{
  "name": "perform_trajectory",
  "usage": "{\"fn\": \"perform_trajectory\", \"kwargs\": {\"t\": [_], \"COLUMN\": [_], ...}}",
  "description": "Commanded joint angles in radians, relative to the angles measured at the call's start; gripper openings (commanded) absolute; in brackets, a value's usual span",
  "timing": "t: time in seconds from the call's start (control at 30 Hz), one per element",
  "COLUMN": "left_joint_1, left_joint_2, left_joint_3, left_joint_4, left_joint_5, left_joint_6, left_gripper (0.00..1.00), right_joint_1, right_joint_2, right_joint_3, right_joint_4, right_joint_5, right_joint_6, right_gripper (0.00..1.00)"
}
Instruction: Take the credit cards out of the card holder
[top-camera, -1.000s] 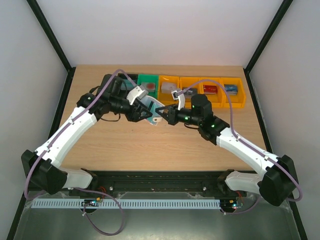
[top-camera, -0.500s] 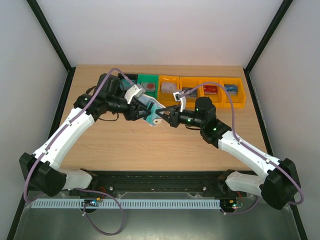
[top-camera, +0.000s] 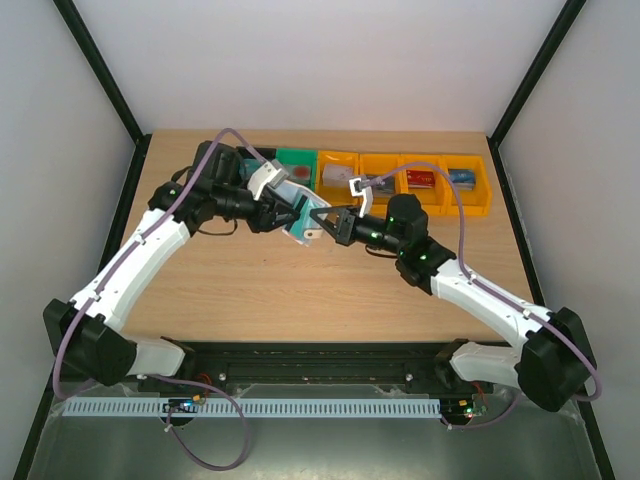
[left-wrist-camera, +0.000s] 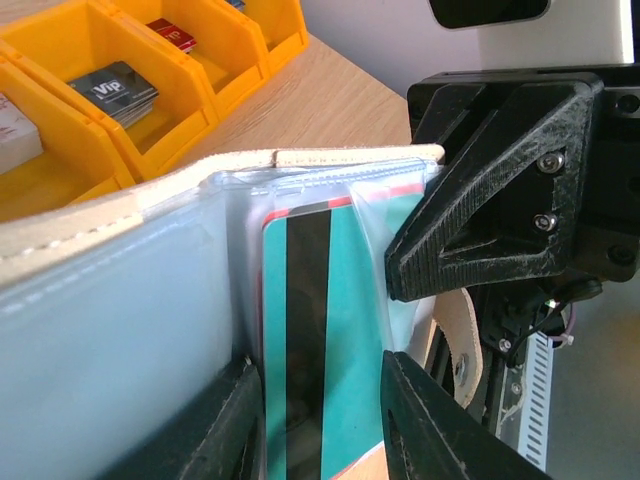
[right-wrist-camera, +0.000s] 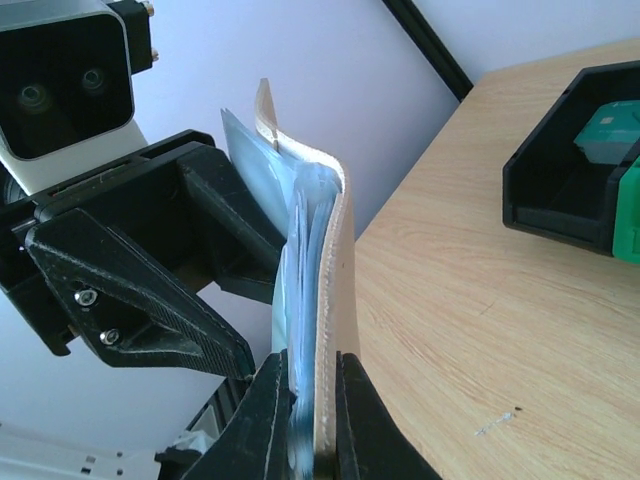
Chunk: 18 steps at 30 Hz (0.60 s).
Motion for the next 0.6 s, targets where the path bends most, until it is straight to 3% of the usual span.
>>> {"fn": "perform_trajectory", "kwargs": {"t": [0.0, 0.1, 0.17, 0.4, 0.57], "left_joint_1": [-0.042, 0.016, 0.051, 0.039, 0.017], "left_joint_2": [0.020, 0.022, 0.015, -0.013, -0.017], "left_joint_3": [0.068, 0.103, 0.113, 0.136, 0.241], "left_joint_4": [-0.060, -0.063, -0.037, -0.121, -0.251], "left_joint_5": [0.271, 0.448, 0.488, 0.406, 0.360], "left_joint_6": [0.003, -0.022, -0.077, -0.001, 0.137], "left_gripper": [0.34, 0.34, 0.34, 0.36, 0.45], "right_joint_1": [0.015, 0.015, 0.013, 0.006, 0.004], "right_joint_2": [0.037, 0.045, 0.052, 0.074, 0.090], "right_joint_3": [0.027, 0.017, 0.022, 0.055, 0.070], "right_joint_4": [0.165, 0.177, 0.175, 0.181, 0.166], "right_joint_5": [0.113, 0.082, 0.058, 0.015, 0.008], "right_joint_6": [0.032, 0.026, 0.023, 0.032, 0.025], "right_gripper": [0.02, 0.01, 0.02, 0.01, 0.02]}}
